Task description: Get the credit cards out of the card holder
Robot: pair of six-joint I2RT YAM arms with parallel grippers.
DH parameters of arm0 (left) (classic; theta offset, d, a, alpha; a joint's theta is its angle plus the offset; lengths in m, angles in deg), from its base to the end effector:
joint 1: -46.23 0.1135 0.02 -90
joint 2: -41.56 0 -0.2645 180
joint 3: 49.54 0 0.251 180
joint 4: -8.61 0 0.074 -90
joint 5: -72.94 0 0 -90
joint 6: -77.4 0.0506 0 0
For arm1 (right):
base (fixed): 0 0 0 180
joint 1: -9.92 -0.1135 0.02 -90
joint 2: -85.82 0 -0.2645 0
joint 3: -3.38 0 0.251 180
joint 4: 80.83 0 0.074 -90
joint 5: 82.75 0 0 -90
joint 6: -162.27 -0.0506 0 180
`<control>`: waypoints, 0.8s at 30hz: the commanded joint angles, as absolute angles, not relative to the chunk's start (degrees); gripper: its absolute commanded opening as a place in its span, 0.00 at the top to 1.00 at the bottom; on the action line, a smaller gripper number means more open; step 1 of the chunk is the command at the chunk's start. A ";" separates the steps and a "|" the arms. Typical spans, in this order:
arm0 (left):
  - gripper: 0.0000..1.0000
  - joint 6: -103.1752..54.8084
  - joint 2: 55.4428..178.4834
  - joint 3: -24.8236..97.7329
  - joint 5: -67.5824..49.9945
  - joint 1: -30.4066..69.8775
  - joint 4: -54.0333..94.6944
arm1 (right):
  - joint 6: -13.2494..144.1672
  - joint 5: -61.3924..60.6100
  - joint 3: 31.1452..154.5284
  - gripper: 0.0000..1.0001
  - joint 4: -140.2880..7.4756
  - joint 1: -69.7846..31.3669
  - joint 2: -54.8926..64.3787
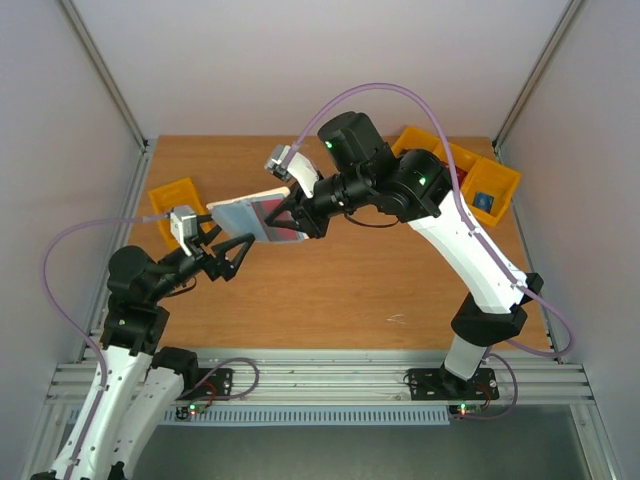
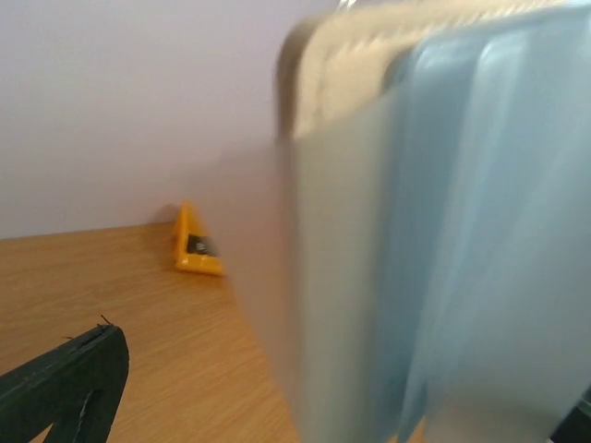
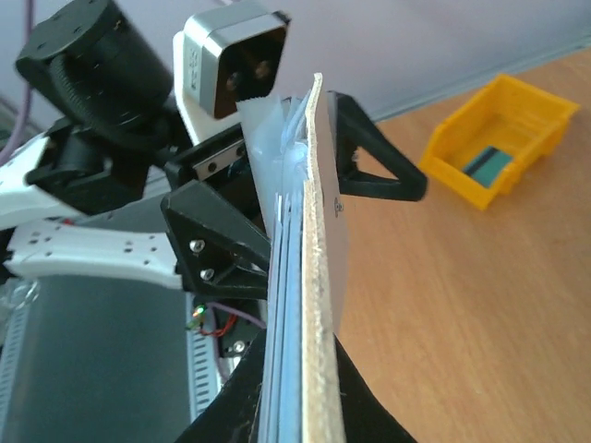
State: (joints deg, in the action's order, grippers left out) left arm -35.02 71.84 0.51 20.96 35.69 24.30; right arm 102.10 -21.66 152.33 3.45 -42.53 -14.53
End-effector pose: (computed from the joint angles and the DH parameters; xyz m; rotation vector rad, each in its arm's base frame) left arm 0.1333 -0.0565 0.3399 0.3950 1.5425 -0.9483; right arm 0.1815 0.2762 0.4930 -1.6588 1.4587 0.7739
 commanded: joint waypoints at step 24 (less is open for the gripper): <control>0.52 -44.81 72.29 3.09 37.38 36.04 8.47 | 107.01 -38.26 152.25 0.99 4.00 -40.18 -14.36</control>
State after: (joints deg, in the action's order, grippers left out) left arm -43.08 71.95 1.37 38.34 35.73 11.69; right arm 108.00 -35.05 152.33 5.88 -40.12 -14.53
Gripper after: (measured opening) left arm 0.644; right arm 0.055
